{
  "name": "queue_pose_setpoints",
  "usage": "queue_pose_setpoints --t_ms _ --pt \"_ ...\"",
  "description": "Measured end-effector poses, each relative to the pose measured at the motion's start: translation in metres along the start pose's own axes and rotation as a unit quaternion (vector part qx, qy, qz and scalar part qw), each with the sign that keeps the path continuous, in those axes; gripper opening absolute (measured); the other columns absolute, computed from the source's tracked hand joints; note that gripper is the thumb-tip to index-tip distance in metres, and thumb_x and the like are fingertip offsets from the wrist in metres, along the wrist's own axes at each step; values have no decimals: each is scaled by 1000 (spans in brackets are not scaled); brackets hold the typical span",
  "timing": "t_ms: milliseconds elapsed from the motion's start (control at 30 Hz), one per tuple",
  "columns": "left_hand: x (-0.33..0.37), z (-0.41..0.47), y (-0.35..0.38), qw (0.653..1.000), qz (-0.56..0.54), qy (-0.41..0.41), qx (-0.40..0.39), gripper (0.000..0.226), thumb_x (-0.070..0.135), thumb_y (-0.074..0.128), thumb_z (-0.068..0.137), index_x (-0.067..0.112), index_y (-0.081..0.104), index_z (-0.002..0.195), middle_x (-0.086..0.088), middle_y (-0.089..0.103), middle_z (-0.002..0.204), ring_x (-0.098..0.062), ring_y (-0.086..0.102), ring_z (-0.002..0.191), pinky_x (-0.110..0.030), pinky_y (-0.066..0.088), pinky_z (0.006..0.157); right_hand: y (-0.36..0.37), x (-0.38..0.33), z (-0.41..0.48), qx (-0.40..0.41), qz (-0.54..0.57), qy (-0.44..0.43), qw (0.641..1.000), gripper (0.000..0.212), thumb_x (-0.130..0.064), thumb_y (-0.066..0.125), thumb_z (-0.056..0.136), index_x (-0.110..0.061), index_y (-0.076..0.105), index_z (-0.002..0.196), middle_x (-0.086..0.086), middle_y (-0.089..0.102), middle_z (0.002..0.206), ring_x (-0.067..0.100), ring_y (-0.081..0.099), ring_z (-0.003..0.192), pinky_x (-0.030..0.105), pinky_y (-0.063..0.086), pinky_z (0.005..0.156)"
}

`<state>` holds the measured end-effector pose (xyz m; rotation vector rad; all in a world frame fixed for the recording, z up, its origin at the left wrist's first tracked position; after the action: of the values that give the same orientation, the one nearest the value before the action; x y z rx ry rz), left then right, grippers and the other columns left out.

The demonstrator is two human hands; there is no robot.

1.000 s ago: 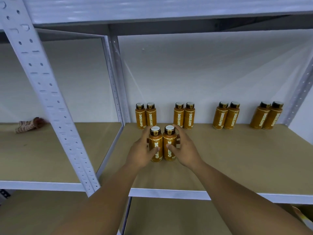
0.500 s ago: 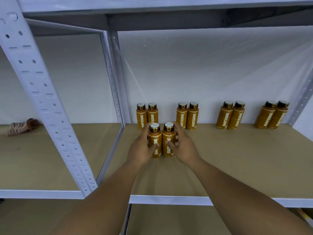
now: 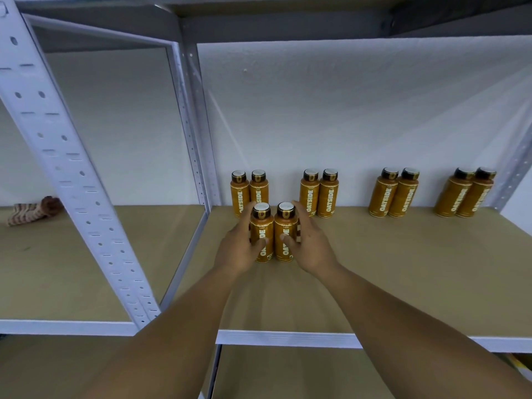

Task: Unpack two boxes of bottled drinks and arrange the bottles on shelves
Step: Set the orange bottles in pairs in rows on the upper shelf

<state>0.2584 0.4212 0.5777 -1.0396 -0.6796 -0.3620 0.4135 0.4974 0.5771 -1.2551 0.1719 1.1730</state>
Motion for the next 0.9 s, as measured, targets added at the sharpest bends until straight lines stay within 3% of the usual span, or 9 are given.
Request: queue_pose_setpoints --t_ms 200,433,667,800,900 --pt "-2 1 1 1000 -9 4 -7 91 33 72 95 52 5 154 7 60 143 -22 63 122 -48 57 97 1 1 1 -10 -1 -4 1000 82 -28 67 98 -40 14 158 1 46 154 27 57 129 46 53 102" --pt "-4 4 2 1000 -7 6 -15 91 31 71 96 47 6 158 5 59 144 -21 64 121 -41 56 97 3 3 1 -16 -1 -4 1000 82 -30 67 98 -41 12 158 0 43 157 27 56 130 47 53 103" --pt "-7 4 3 999 -27 -17 -34 98 30 72 96 48 -1 159 2 55 149 -23 62 126 -47 54 103 4 5 5 -27 33 4 999 86 -30 70 96 -42 12 159 -3 38 161 25 54 133 47 51 105" --pt "-25 -13 12 995 -46 -76 -52 113 33 75 93 41 -16 159 -6 50 154 -26 61 128 -50 53 104 9 25 -2 -65 96 90 989 105 -30 75 93 -43 -5 160 2 47 155 24 59 127 45 51 106" --pt "-39 -32 19 991 -18 -115 -59 111 34 72 95 31 -18 160 -8 57 146 -25 63 124 -39 52 104 15 38 -13 -99 93 127 983 112 -38 74 92 -42 -15 159 4 52 152 25 63 124 46 48 108"
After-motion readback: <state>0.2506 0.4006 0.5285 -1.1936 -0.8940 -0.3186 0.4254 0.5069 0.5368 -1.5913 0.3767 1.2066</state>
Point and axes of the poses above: each hand's wrist, its own z-axis towards the middle knuckle, its own y-axis out of the palm, x = y × z, the point moved 8 cm from there along z, towards the middle knuckle
